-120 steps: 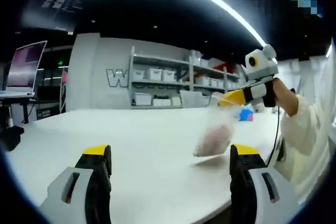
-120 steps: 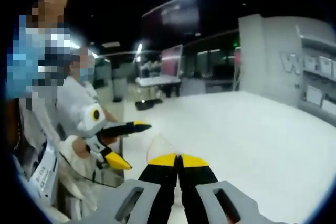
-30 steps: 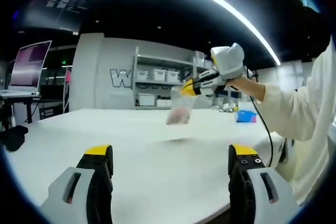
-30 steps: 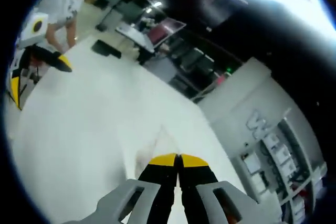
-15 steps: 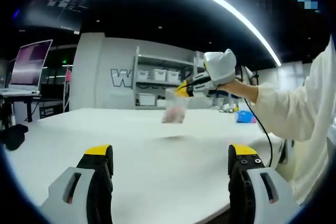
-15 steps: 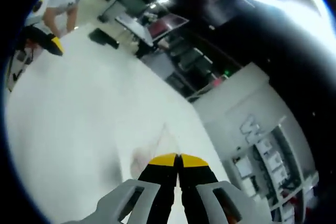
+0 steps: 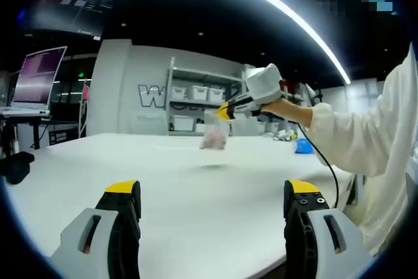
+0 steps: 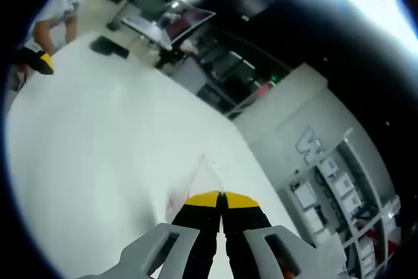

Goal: Open the resealable bag by pulling the two sides of the seal apart until the entire bag opening is separated and visibly accessible.

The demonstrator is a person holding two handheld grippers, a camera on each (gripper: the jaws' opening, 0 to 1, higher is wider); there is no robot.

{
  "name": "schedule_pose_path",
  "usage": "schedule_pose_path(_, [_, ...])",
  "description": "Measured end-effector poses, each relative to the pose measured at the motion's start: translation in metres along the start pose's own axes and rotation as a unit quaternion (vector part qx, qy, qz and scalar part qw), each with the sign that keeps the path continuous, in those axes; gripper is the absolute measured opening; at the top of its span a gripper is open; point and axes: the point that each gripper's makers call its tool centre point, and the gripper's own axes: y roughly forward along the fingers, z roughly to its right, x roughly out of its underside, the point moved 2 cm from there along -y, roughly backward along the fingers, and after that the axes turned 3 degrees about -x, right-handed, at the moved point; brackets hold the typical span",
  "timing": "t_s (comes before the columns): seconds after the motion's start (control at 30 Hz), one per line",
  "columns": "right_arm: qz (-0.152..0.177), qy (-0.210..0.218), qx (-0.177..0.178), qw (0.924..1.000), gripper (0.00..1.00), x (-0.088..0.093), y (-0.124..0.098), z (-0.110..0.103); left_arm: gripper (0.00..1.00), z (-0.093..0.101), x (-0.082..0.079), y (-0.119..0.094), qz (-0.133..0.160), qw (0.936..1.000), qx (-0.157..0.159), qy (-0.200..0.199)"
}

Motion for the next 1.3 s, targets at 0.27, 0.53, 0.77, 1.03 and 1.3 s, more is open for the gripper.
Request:
schedule_pose_path(0.27, [-0.004, 0.004, 0.005, 1.0, 0.0, 0.005, 0.008, 0.0, 0.89, -0.002, 0.0, 0.001, -0.002, 1.0, -0.002, 0.003])
schedule_pose_path(0.53, [-0.011, 0.0, 0.011, 0.9999, 0.0, 0.007, 0.018, 0.008, 0.89, -0.003, -0.002, 0.001, -0.001, 1.0, -0.003, 0.003])
schedule_pose_path(0.77, [-0.018, 0.012, 0.016, 0.9996, 0.0, 0.012, 0.03, 0.02, 0.89, -0.004, -0.002, 0.001, -0.001, 1.0, -0.004, 0.003])
schedule_pose_path(1.03, [-0.027, 0.025, 0.023, 0.999, 0.0, 0.019, 0.042, 0.028, 0.89, -0.006, -0.002, 0.001, -0.001, 1.0, -0.007, 0.004])
schedule_pose_path(1.3, [-0.029, 0.033, 0.028, 0.9987, 0.0, 0.023, 0.05, 0.035, 0.89, -0.007, -0.001, 0.002, -0.002, 1.0, -0.007, 0.003])
